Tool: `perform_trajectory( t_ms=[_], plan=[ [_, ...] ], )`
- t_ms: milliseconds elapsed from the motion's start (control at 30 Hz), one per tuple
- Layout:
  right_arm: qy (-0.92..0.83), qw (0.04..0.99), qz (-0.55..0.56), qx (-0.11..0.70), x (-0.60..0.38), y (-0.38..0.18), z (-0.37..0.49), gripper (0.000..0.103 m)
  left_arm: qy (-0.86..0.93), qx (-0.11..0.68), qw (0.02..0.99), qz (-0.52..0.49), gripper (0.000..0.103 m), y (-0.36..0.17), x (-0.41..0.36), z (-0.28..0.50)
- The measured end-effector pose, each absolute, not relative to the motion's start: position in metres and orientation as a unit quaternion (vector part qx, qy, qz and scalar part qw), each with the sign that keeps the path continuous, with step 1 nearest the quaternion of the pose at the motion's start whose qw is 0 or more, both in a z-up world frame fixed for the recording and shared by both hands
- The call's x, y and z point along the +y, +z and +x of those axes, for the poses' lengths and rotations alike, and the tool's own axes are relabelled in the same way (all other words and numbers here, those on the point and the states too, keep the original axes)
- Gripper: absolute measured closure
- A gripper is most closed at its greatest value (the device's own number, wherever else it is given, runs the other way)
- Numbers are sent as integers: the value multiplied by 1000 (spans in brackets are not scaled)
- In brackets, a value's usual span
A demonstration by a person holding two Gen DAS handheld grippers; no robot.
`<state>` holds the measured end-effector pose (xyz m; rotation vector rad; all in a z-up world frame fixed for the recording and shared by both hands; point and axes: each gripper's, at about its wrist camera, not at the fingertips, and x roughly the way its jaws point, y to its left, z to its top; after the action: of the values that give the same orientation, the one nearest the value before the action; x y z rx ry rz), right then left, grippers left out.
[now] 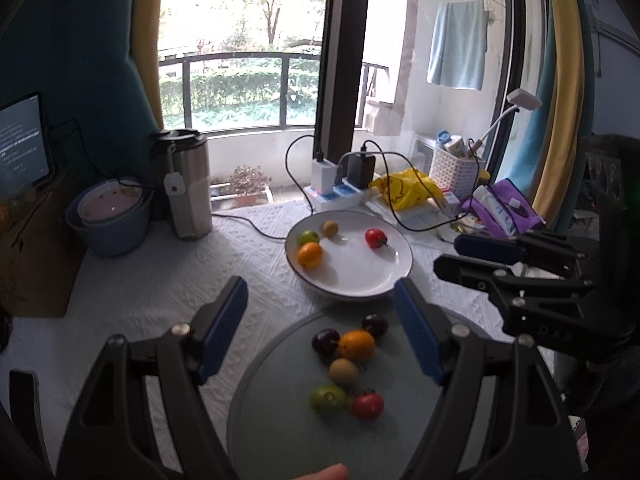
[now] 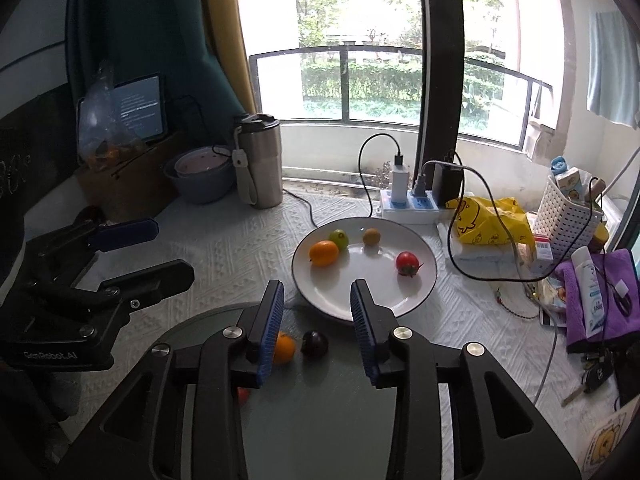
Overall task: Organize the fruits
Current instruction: 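Move both grippers back over the mat toward the remaining fruits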
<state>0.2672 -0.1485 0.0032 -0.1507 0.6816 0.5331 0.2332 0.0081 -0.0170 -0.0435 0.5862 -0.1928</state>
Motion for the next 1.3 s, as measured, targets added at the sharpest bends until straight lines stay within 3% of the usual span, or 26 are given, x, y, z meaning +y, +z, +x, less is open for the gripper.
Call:
perform_trajectory(
  t_ms=[1300],
  plan=[
    [321,827,-90,452,-92,-103,235,65,-61,382,921,-53,27,-112,37,191]
  ],
)
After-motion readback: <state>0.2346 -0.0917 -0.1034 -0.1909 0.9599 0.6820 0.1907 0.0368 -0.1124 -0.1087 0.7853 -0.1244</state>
